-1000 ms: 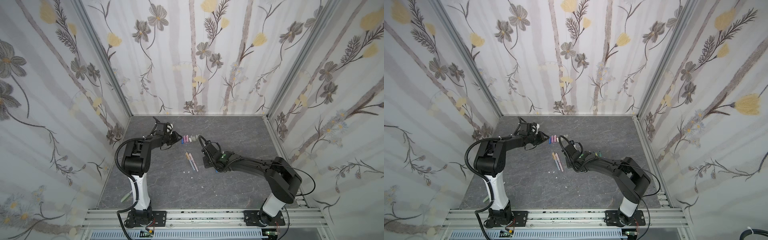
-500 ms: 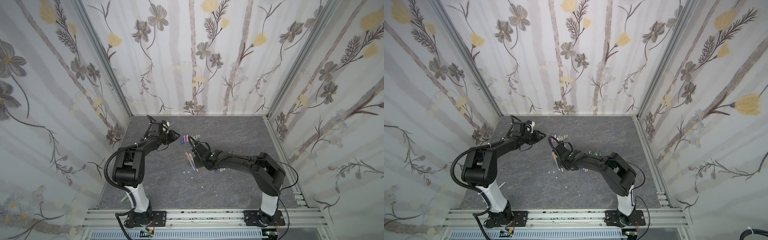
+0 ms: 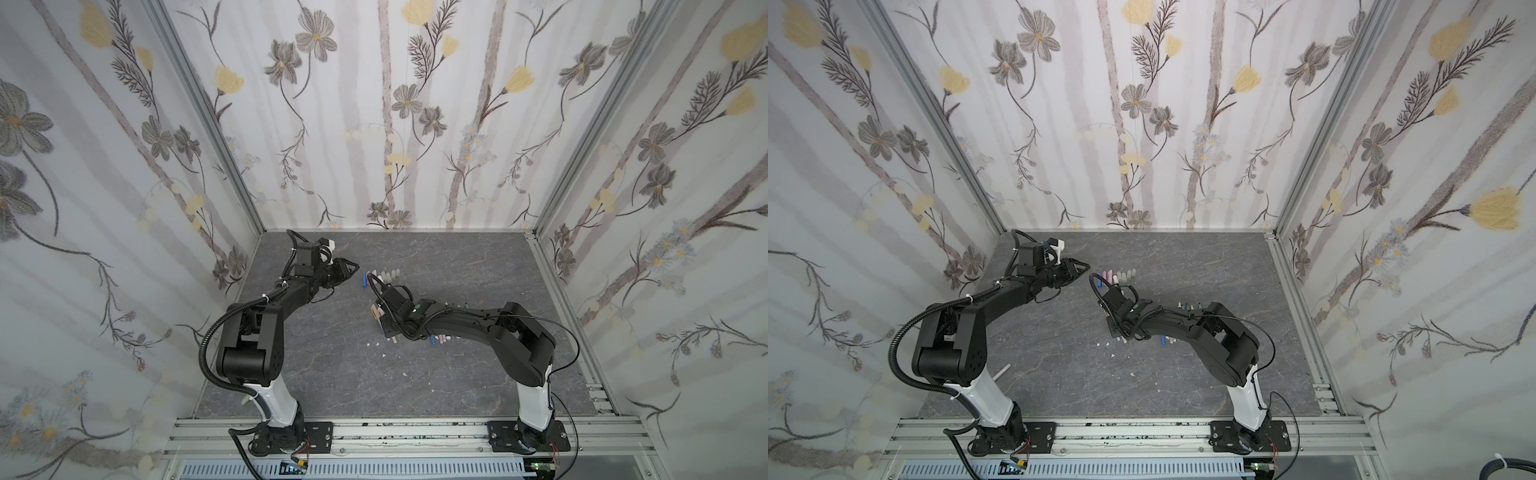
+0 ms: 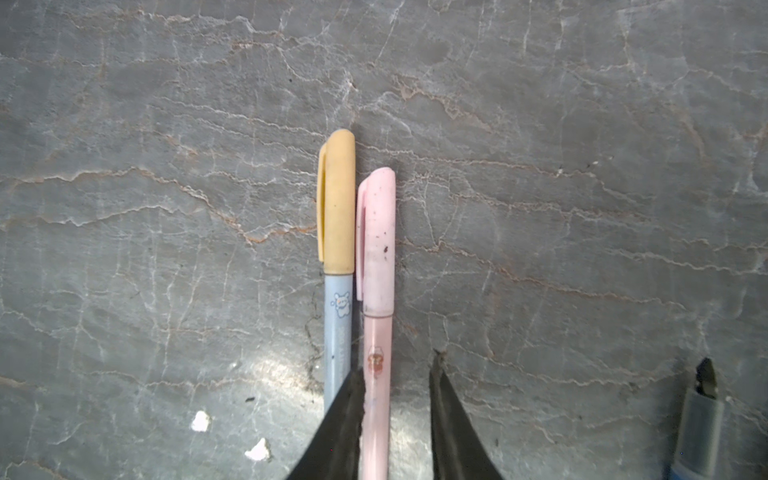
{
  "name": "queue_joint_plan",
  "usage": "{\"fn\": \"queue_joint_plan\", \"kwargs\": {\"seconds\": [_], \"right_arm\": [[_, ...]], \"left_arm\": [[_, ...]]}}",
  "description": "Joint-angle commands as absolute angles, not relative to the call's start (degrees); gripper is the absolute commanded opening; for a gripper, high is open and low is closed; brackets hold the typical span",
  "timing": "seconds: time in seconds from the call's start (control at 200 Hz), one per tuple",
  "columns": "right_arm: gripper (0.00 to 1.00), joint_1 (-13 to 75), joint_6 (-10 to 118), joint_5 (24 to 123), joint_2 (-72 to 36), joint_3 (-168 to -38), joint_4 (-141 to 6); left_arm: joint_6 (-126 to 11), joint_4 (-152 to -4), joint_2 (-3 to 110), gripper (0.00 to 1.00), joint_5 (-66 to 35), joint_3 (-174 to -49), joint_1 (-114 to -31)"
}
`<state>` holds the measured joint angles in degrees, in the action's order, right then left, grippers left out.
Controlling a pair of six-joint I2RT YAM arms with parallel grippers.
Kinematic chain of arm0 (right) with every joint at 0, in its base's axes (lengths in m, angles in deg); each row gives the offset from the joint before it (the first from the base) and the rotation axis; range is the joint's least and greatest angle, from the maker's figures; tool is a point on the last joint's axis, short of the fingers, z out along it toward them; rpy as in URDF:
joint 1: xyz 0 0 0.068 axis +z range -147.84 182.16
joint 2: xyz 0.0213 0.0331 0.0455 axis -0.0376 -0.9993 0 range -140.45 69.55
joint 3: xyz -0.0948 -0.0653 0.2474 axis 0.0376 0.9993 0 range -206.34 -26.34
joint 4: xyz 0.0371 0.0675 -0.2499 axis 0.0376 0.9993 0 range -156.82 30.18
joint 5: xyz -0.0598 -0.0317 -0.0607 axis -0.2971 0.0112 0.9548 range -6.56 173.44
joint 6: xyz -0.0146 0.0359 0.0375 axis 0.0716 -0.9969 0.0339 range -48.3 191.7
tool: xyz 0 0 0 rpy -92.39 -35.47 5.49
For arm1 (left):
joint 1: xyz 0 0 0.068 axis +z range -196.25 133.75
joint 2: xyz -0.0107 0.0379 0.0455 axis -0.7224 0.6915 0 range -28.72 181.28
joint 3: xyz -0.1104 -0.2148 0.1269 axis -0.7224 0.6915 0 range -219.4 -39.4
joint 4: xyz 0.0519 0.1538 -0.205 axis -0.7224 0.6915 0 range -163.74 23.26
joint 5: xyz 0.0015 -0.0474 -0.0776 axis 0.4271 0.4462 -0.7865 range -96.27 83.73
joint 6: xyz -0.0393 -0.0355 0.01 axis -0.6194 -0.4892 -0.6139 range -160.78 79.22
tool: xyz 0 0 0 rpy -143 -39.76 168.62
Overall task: Open the pen caps
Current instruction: 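Lower the right gripper onto the pink-capped pen and grasp it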
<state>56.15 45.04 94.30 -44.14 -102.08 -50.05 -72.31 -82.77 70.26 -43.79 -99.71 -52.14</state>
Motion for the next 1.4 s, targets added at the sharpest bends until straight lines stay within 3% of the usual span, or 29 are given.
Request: {"fn": "queue_joint_plan", "kwargs": {"seconds": [0.0, 0.605, 0.874, 1.044, 1.399], "right_arm": [[0.28, 56.21, 45.46, 94.34, -44.96, -102.95, -48.91], [0.29, 56.91, 45.93, 94.54, -47.83, -103.59, -47.24], [0.21, 57.21, 46.21, 93.73, -48.19, -101.69, -47.54], [0.13, 57.26, 46.14, 92.52, -47.94, -99.84, -48.97], [0.06, 56.67, 46.01, 93.69, -44.89, -96.88, -50.03]], "left_arm": [[-72.69, -84.68, 69.22, 0.38, -44.56, -99.42, -52.06], [-73.71, -85.50, 65.10, 0.53, -44.68, -98.80, -51.84], [-74.56, -88.14, 62.17, 0.76, -44.92, -97.15, -51.71], [-75.07, -89.03, 60.80, 0.99, -45.01, -96.53, -51.74], [-81.41, -97.11, 58.43, 1.00, -43.41, -91.87, -50.49]]}}
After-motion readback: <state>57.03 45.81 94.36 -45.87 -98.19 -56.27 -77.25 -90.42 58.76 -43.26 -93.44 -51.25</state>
